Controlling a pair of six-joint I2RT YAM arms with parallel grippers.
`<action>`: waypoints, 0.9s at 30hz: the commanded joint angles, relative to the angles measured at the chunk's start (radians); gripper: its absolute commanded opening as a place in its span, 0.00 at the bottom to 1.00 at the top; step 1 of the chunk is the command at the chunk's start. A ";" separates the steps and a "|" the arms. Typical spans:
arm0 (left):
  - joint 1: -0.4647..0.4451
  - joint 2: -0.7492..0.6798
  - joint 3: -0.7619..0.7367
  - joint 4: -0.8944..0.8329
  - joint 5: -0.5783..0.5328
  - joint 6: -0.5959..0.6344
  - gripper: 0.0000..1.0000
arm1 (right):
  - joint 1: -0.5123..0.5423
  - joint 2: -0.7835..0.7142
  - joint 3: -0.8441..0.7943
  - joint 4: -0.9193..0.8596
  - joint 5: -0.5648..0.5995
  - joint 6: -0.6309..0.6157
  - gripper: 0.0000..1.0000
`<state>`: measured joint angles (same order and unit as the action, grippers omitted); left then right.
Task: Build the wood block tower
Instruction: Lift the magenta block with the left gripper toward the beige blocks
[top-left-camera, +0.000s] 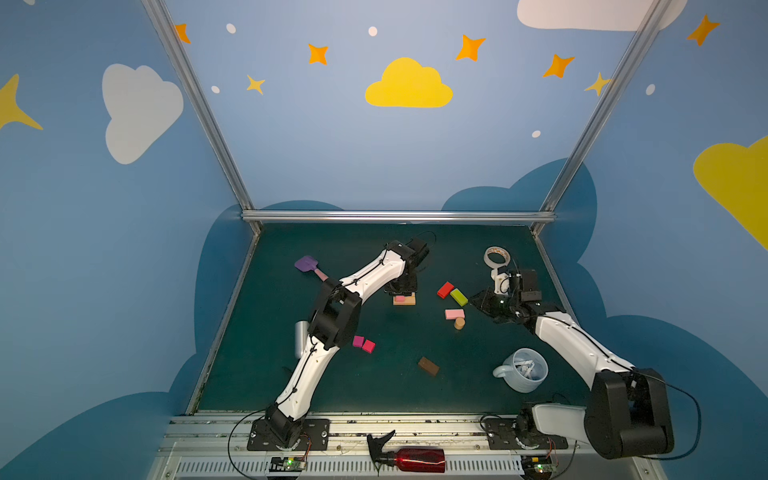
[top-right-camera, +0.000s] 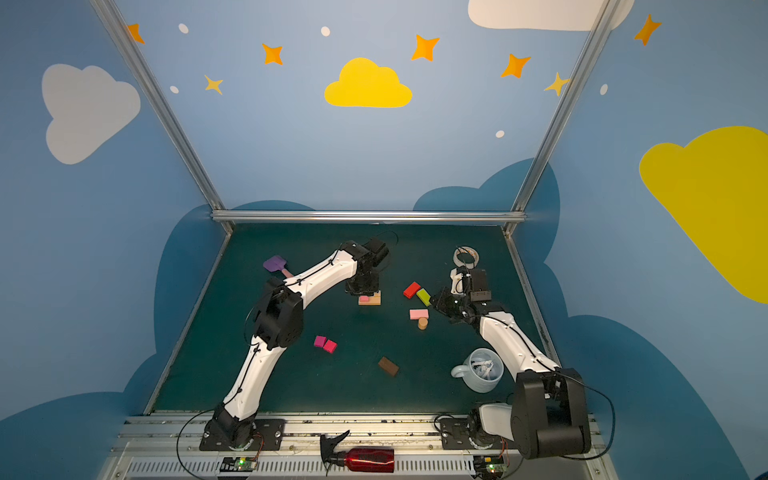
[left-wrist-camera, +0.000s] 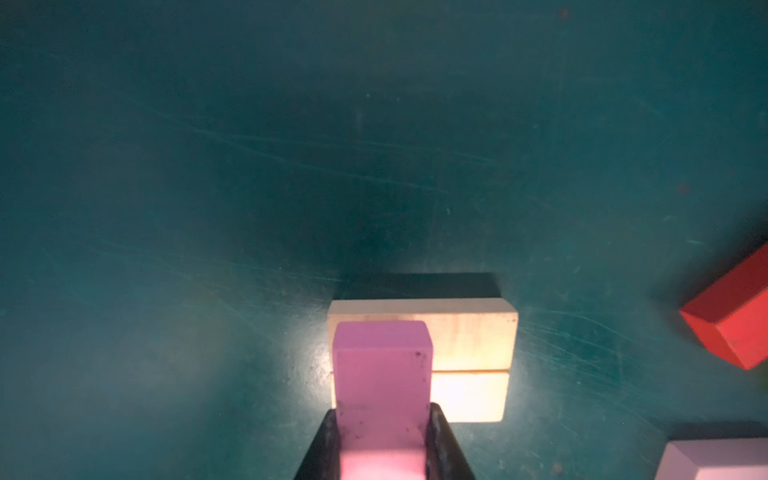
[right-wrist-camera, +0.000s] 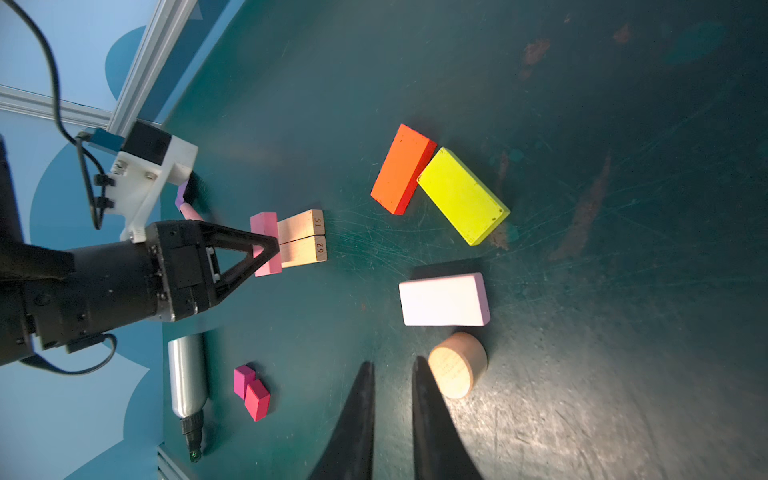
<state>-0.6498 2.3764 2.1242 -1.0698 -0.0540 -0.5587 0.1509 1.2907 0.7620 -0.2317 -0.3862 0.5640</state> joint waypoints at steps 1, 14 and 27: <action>0.007 0.016 0.021 -0.016 -0.010 -0.008 0.10 | -0.003 0.009 -0.013 0.008 -0.009 -0.001 0.17; 0.008 0.028 0.029 -0.011 -0.012 -0.010 0.14 | -0.004 0.002 -0.011 0.002 -0.008 -0.003 0.17; 0.011 0.034 0.029 -0.013 -0.014 -0.009 0.23 | -0.004 -0.001 -0.011 -0.001 -0.008 -0.004 0.18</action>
<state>-0.6453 2.3890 2.1277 -1.0695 -0.0547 -0.5617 0.1509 1.2919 0.7616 -0.2287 -0.3862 0.5636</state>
